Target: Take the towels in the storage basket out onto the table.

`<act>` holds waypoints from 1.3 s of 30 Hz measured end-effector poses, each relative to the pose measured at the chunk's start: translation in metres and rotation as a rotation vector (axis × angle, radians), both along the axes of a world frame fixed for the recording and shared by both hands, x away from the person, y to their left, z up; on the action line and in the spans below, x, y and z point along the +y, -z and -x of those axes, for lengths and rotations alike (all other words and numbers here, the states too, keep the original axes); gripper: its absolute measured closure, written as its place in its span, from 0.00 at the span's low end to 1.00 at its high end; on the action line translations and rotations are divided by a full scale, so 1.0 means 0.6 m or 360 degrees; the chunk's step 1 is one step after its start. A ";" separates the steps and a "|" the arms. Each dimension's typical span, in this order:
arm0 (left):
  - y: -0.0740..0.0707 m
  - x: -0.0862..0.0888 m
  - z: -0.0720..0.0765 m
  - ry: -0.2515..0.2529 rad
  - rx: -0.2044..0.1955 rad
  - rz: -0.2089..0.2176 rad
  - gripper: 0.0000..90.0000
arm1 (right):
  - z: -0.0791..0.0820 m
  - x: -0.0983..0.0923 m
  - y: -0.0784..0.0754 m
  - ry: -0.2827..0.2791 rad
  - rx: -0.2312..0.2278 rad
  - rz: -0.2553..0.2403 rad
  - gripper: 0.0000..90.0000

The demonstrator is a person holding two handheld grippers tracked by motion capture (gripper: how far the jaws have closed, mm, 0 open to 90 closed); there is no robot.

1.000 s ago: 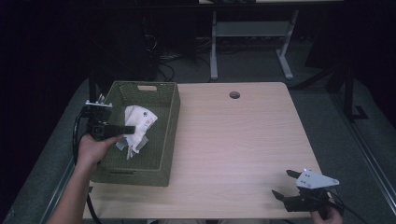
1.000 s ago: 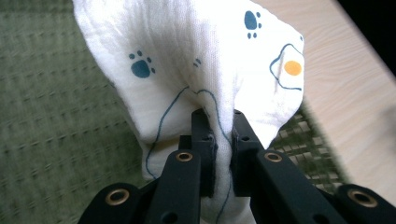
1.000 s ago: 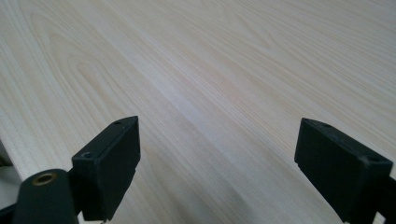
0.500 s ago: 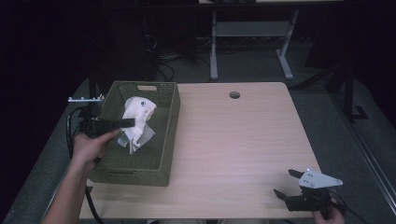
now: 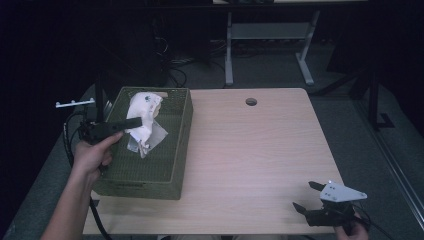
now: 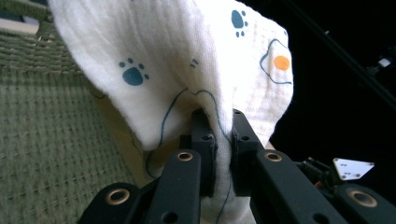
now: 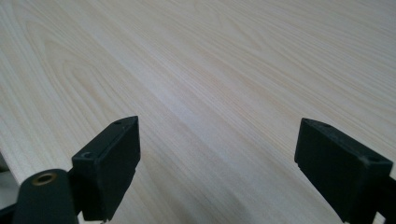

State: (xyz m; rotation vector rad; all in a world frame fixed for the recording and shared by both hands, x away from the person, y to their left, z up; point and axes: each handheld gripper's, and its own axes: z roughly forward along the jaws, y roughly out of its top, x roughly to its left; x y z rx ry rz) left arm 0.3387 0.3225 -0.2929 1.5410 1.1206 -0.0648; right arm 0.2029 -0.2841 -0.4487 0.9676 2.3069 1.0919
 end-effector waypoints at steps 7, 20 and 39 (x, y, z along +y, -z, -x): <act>-0.011 -0.010 0.005 0.0027 -0.0038 0.0067 0.93 | 0.001 -0.001 -0.001 0.0000 -0.0006 0.0000 0.16; -0.034 -0.062 0.012 0.0170 -0.0093 0.0034 0.93 | 0.001 -0.004 -0.002 0.0001 -0.0012 -0.0002 0.16; -0.007 -0.147 -0.010 0.0275 -0.0057 0.0022 0.93 | 0.000 -0.008 -0.002 -0.0005 -0.0016 -0.0012 0.16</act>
